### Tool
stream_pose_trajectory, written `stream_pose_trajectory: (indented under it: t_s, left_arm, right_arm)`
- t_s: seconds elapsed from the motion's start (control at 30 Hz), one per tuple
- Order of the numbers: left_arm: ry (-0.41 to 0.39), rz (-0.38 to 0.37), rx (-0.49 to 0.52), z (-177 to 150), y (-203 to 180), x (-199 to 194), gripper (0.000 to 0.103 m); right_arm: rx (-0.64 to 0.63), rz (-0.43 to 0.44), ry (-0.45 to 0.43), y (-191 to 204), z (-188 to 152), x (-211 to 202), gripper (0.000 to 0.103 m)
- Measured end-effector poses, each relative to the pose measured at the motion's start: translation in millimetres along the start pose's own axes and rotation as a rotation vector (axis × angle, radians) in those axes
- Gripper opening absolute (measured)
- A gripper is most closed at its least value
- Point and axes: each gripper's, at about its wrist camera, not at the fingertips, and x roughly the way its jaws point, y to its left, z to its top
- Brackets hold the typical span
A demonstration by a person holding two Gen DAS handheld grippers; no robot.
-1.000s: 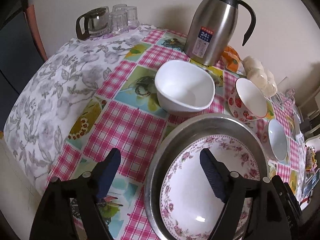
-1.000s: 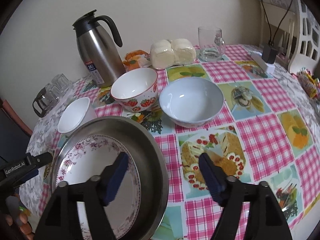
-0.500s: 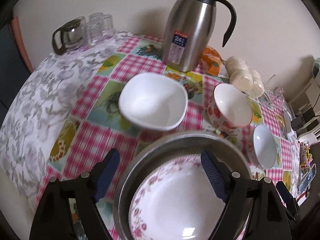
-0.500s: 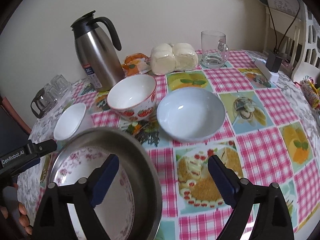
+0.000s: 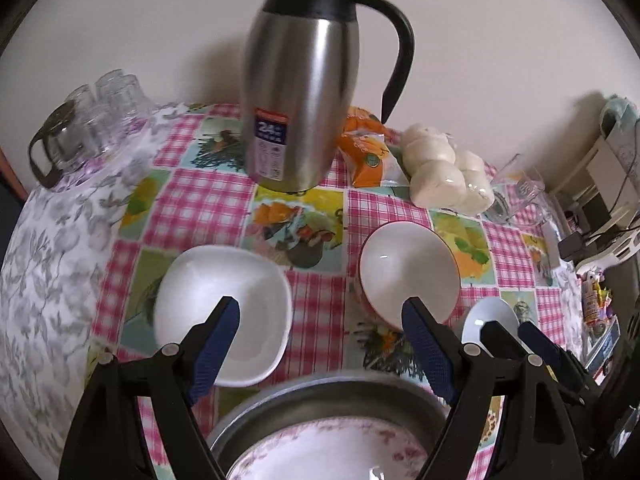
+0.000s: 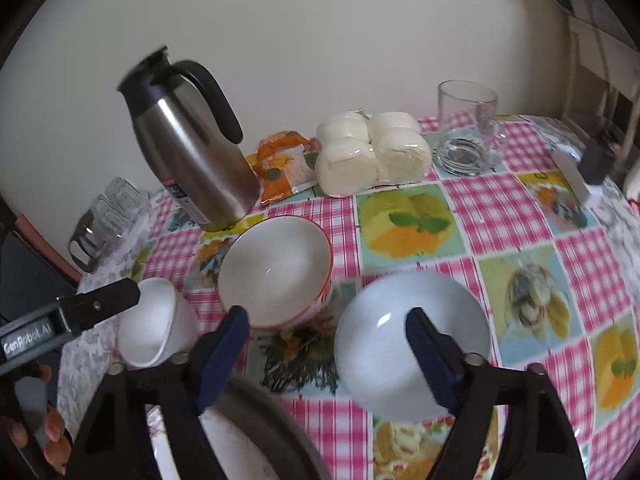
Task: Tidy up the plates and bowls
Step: 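Close both grippers on the rim of the red-rimmed bowl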
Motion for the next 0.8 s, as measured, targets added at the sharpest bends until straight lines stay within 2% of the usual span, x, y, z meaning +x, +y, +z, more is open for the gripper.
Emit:
stream_pose_trajectory:
  t_s: [0.07, 0.13, 0.23, 0.33, 0.37, 0.5, 0.57, 0.63, 0.8]
  left_arm:
    - [0.022, -0.002, -0.004, 4.5, -2.5, 10.2, 0.083]
    - [0.058, -0.018, -0.022, 7.7, -2.3, 24.1, 0.080]
    - [0.101, -0.028, -0.039, 7.9, -1.3, 42.0, 0.063]
    - [0.137, -0.075, -0.060, 5.8, -0.2, 56.5, 0.060]
    - [0.145, -0.086, -0.064, 5.2, -0.4, 59.5, 0.056]
    - [0.178, -0.074, -0.041, 2.3, -8.7, 73.0, 0.045]
    - [0.190, -0.088, -0.048, 1.5, -10.3, 78.8, 0.039]
    - [0.203, -0.098, -0.046, 0.0, -13.9, 85.0, 0.037]
    - [0.222, -0.113, -0.044, -3.6, -20.9, 97.3, 0.032]
  right_arm:
    - [-0.007, -0.008, 0.021, 2.0, 6.9, 10.7, 0.063]
    - [-0.013, -0.001, 0.047, 3.7, 13.1, 22.5, 0.059]
    - [-0.022, -0.004, 0.084, 5.7, 19.0, 39.6, 0.048]
    - [-0.040, -0.002, 0.120, 8.8, 22.2, 55.6, 0.041]
    - [-0.044, -0.002, 0.129, 9.8, 22.9, 60.1, 0.038]
    - [-0.057, -0.008, 0.162, 12.9, 27.1, 75.2, 0.029]
    - [-0.059, -0.004, 0.180, 13.2, 28.3, 81.8, 0.020]
    - [-0.067, -0.012, 0.194, 13.5, 29.0, 87.3, 0.017]
    - [-0.061, -0.002, 0.216, 10.6, 29.1, 97.4, 0.016]
